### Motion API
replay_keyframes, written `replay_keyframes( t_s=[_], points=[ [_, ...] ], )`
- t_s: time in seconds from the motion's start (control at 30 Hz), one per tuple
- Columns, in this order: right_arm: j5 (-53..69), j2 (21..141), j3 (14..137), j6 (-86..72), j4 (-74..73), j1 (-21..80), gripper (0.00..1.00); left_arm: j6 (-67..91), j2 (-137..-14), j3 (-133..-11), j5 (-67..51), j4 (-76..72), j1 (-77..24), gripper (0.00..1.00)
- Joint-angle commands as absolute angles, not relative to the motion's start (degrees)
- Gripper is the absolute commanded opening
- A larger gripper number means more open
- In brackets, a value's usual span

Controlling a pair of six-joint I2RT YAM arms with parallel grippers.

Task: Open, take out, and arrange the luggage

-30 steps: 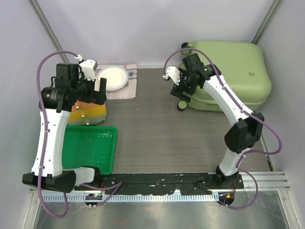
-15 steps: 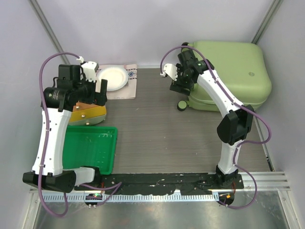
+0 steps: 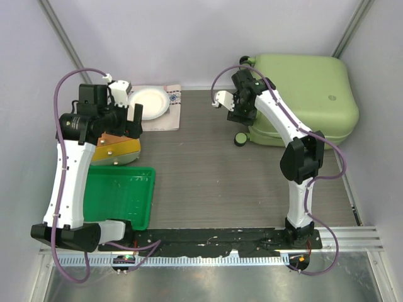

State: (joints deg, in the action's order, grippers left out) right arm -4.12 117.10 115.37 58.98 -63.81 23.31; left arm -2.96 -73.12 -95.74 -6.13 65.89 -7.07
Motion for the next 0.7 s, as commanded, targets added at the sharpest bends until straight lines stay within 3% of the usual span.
replay_keyframes(
  t_s=[0.0,0.03,0.07,0.13,0.47,0.63,0.67],
  points=[
    [1.99,116.72,120.40,58.72,-69.87,23.03,0.45,-2.11,-71.98,-96.42,-7.38,63.54,-7.21,1.00],
    [2.72,116.46,120.41,58.01,-70.48,23.20,0.39,-2.11,-71.98,-96.33,-7.47,63.63,-7.21,1.00],
    [3.42,116.11,120.32,57.49,-71.36,23.81,0.23,-2.11,-71.98,-96.42,-7.56,63.63,-7.21,1.00],
    [4.74,114.88,119.19,55.47,-71.89,24.78,0.01,-2.11,-72.07,-96.24,-8.00,63.63,-7.21,1.00],
    [9.75,109.07,112.33,38.61,-64.17,35.76,0.01,-1.76,-70.32,-93.96,-9.58,63.20,-7.21,0.99],
    [6.61,110.38,113.20,29.64,-57.16,44.29,0.01,-0.27,-68.91,-91.41,-10.98,62.06,-7.21,1.00],
    [6.42,111.26,116.42,27.36,-55.91,44.82,0.07,1.56,-68.47,-90.88,-11.07,61.62,-7.21,1.00]
  ],
)
